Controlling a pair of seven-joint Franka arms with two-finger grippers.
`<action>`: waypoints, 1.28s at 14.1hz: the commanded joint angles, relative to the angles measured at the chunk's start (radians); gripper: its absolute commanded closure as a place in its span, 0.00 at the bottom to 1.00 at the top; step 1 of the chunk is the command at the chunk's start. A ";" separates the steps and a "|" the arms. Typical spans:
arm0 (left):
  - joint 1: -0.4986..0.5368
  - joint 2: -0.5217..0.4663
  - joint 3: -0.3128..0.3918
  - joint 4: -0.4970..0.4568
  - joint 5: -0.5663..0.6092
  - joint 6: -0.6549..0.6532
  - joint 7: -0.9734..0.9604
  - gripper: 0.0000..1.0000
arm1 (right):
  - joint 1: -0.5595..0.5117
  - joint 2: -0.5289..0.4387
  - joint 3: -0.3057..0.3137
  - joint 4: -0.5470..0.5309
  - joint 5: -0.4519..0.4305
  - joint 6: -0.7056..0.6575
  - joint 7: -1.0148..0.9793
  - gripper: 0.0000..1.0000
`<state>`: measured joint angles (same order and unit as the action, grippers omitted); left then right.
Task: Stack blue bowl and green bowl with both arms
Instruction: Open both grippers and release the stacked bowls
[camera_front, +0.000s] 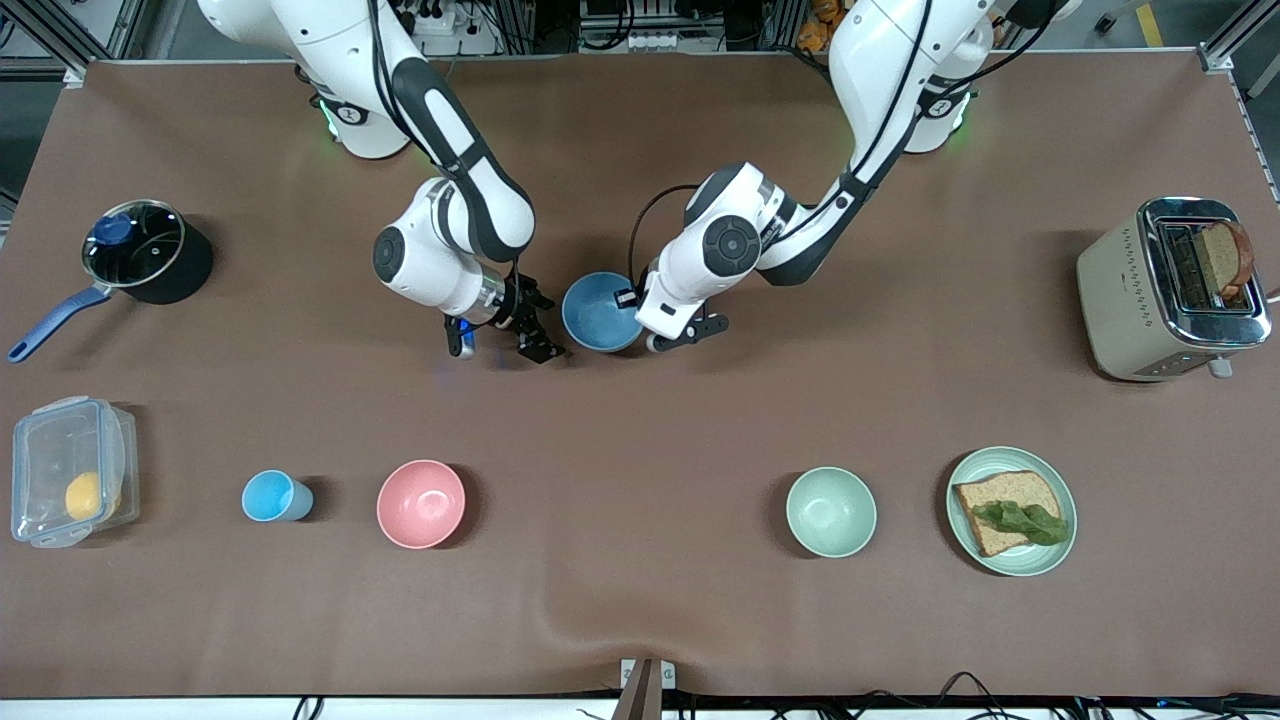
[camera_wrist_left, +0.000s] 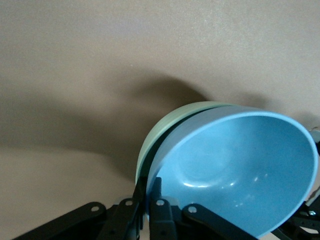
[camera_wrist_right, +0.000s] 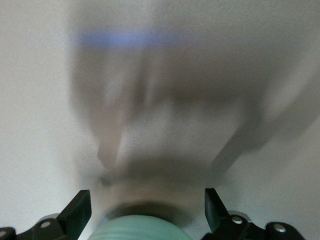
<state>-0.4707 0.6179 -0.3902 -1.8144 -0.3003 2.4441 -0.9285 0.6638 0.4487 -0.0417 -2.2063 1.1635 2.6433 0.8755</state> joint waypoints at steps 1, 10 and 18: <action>-0.026 0.023 0.017 0.027 0.004 0.010 -0.026 1.00 | 0.005 0.004 0.002 0.005 0.051 -0.002 -0.044 0.00; -0.032 0.014 0.034 0.033 0.036 0.003 -0.056 0.00 | 0.005 0.004 0.002 0.005 0.059 -0.002 -0.046 0.00; 0.038 -0.118 0.034 0.076 0.038 -0.183 -0.062 0.00 | -0.033 -0.044 -0.007 -0.024 0.045 -0.065 -0.122 0.00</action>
<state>-0.4580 0.5545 -0.3577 -1.7548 -0.2922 2.3421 -0.9619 0.6565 0.4472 -0.0487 -2.2046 1.1809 2.6068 0.8023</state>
